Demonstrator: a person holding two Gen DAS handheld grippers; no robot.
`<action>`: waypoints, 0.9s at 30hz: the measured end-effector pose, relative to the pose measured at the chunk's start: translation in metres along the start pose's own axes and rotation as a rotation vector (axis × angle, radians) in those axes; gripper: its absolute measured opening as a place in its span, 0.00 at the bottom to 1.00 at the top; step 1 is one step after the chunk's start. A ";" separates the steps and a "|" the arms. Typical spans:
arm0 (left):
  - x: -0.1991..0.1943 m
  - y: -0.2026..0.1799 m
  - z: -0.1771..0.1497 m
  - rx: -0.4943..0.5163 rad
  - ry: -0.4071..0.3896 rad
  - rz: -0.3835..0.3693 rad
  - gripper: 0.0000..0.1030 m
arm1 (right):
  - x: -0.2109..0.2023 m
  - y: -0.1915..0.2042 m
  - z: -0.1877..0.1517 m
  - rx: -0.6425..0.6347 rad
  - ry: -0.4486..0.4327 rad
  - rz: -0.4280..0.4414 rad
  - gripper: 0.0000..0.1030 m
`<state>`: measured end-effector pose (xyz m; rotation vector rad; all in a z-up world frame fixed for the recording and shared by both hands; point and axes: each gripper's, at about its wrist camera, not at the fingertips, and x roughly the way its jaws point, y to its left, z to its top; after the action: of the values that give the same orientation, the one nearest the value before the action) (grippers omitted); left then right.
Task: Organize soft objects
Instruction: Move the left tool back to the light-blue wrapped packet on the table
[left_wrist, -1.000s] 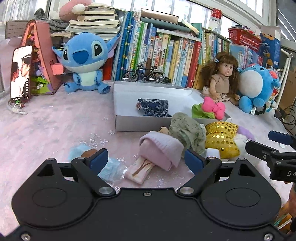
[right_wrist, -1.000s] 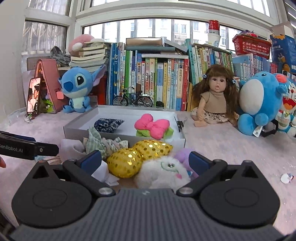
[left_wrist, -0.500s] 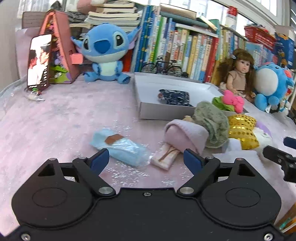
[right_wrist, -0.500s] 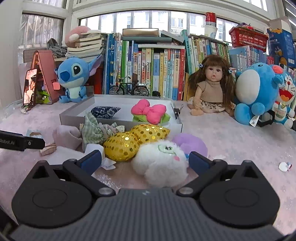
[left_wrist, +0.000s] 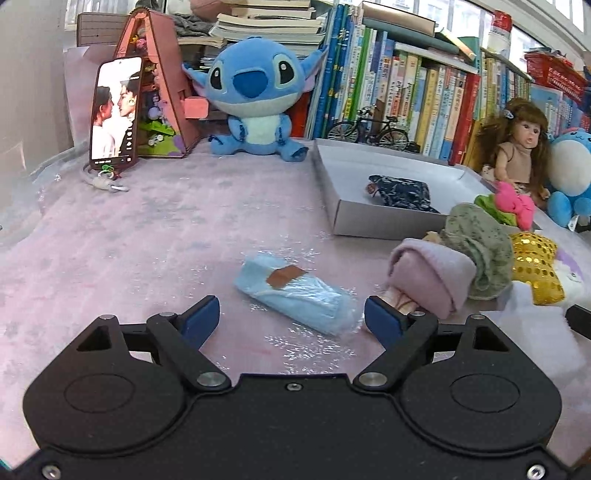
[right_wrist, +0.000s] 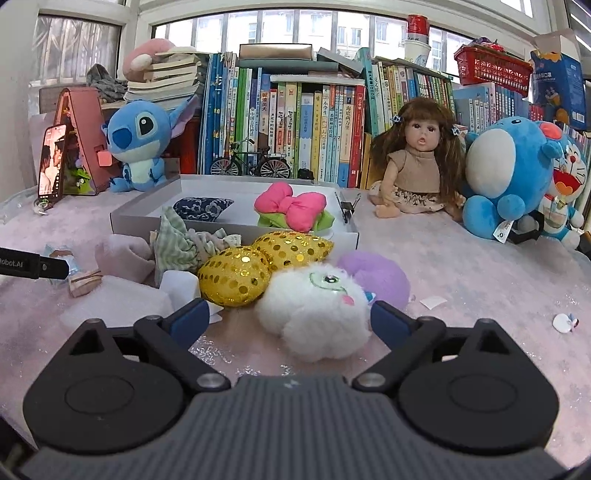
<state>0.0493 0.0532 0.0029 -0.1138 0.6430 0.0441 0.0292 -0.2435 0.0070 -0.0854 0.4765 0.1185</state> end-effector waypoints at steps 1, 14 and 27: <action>0.001 0.000 0.000 -0.001 0.002 0.003 0.82 | 0.000 0.000 0.000 -0.001 0.001 0.000 0.94; 0.008 0.002 0.003 -0.009 0.013 0.017 0.82 | -0.001 0.007 -0.003 -0.016 0.015 0.028 0.81; 0.013 0.003 0.006 -0.022 0.018 0.016 0.82 | 0.003 0.011 -0.003 -0.030 0.018 0.020 0.78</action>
<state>0.0628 0.0564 -0.0006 -0.1303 0.6617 0.0660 0.0289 -0.2331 0.0022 -0.1114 0.4932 0.1442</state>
